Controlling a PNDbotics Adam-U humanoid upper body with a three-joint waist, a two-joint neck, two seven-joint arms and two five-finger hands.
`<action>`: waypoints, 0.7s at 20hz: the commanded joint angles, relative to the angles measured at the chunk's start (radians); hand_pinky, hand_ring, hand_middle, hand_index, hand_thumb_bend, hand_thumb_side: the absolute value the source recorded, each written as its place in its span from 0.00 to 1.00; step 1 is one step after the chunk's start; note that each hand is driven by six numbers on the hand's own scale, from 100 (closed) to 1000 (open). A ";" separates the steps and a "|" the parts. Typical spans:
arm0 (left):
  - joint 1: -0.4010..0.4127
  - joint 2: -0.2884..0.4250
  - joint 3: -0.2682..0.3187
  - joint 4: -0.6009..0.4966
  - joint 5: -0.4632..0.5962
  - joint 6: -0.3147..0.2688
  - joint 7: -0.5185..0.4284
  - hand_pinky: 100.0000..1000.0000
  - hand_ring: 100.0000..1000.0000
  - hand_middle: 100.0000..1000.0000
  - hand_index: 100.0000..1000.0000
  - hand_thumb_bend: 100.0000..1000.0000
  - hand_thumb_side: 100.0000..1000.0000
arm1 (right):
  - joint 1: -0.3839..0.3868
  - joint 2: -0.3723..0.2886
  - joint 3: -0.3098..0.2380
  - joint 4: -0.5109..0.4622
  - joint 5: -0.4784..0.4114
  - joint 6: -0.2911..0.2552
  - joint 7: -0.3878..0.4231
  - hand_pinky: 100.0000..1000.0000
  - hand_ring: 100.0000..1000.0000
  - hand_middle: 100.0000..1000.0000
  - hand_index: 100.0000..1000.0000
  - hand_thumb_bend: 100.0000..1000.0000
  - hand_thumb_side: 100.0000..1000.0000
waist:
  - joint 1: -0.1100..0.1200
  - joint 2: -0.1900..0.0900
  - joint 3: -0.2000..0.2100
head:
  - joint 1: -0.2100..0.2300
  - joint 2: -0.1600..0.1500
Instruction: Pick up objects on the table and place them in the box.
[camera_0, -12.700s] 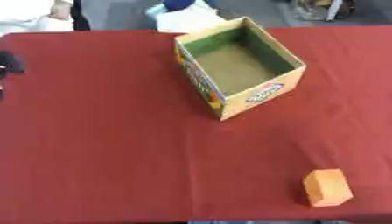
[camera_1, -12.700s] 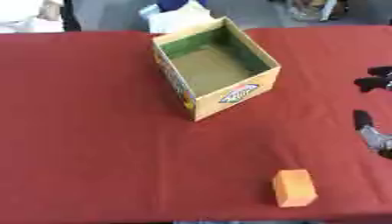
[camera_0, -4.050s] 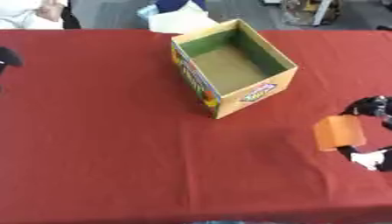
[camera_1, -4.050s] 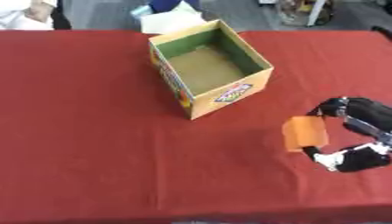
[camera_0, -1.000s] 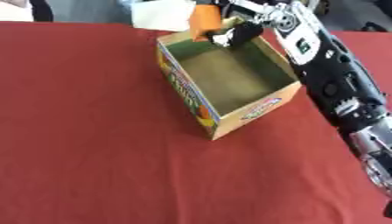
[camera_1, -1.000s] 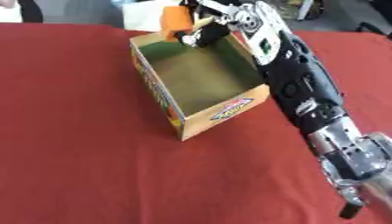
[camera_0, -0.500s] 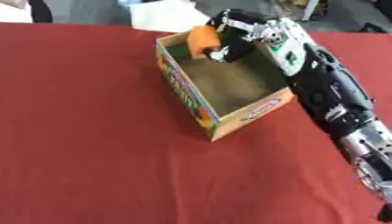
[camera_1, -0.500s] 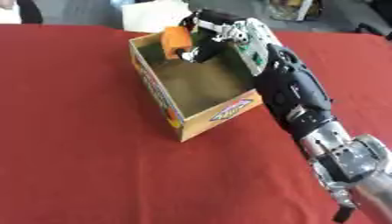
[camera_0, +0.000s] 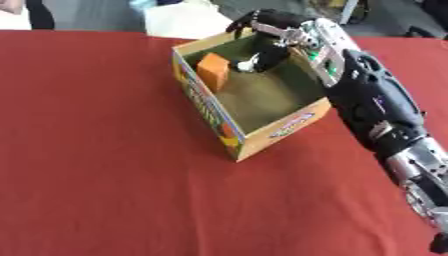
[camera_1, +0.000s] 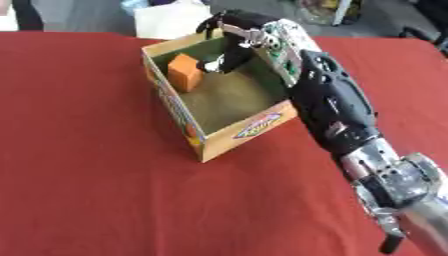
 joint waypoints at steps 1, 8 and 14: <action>-0.003 0.003 0.008 -0.014 0.000 0.005 0.004 0.58 0.93 1.00 0.80 0.00 0.62 | -0.013 -0.027 -0.015 -0.046 -0.027 0.001 -0.007 0.78 0.89 0.67 0.90 0.23 0.47 | 0.008 -0.034 -0.006 | 0.002 0.008; 0.014 0.004 0.010 -0.014 0.006 0.011 0.018 0.58 0.93 1.00 0.80 0.00 0.62 | 0.009 -0.067 -0.042 -0.156 -0.135 0.028 0.009 0.75 0.87 0.60 0.87 0.05 0.45 | 0.015 -0.064 -0.029 | 0.018 0.026; 0.026 0.007 0.013 -0.014 0.013 0.009 0.027 0.58 0.93 1.00 0.80 0.00 0.62 | 0.057 -0.117 -0.079 -0.272 -0.228 0.073 -0.012 0.73 0.86 0.52 0.82 0.00 0.38 | 0.022 -0.082 -0.045 | 0.038 0.038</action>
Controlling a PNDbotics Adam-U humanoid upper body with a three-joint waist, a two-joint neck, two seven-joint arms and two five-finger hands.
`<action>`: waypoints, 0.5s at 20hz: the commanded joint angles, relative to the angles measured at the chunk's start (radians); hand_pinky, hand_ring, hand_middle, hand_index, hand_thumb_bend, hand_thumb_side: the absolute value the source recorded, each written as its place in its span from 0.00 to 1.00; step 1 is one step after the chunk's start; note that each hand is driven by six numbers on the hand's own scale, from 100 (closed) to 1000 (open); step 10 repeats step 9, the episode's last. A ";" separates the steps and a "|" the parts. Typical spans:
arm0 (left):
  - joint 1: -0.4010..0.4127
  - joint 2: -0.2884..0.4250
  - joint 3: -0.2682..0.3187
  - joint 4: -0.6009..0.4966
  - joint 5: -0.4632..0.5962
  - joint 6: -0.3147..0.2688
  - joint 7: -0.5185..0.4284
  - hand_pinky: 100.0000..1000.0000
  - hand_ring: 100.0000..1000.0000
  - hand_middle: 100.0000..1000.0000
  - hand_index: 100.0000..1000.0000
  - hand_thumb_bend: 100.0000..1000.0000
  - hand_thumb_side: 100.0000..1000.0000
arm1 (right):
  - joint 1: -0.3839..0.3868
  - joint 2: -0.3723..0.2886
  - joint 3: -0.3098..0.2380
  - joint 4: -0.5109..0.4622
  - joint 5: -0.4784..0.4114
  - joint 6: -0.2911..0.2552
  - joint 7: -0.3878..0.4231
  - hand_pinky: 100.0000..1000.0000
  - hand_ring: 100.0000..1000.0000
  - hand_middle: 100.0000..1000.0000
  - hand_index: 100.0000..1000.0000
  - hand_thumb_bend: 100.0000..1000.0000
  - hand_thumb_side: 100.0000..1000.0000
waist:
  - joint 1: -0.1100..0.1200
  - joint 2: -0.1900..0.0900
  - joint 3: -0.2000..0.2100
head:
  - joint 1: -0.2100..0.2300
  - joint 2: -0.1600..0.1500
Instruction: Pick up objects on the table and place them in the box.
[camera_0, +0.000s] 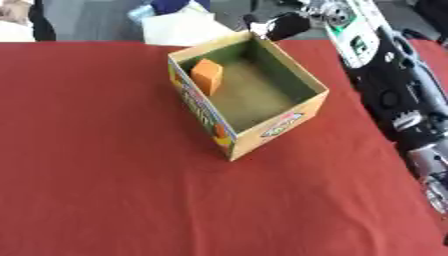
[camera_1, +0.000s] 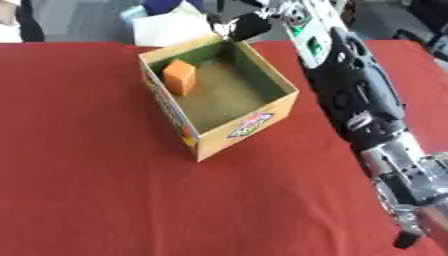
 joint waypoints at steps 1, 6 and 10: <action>0.000 0.008 0.011 -0.014 0.005 -0.003 0.006 0.58 0.93 1.00 0.80 0.00 0.62 | 0.009 -0.071 -0.027 -0.086 -0.053 0.022 -0.023 0.72 0.85 0.50 0.80 0.00 0.36 | 0.005 -0.029 -0.006 | 0.013 0.007; 0.010 0.011 0.013 -0.014 0.005 -0.007 0.010 0.58 0.93 1.00 0.80 0.00 0.62 | 0.094 -0.156 -0.032 -0.200 -0.124 0.013 -0.084 0.72 0.84 0.50 0.79 0.00 0.30 | 0.010 -0.040 -0.023 | 0.037 0.019; 0.015 0.013 0.016 -0.014 0.006 -0.011 0.013 0.58 0.93 1.00 0.80 0.00 0.62 | 0.162 -0.210 -0.055 -0.283 -0.180 0.023 -0.129 0.71 0.83 0.49 0.78 0.00 0.27 | 0.014 -0.046 -0.034 | 0.054 0.026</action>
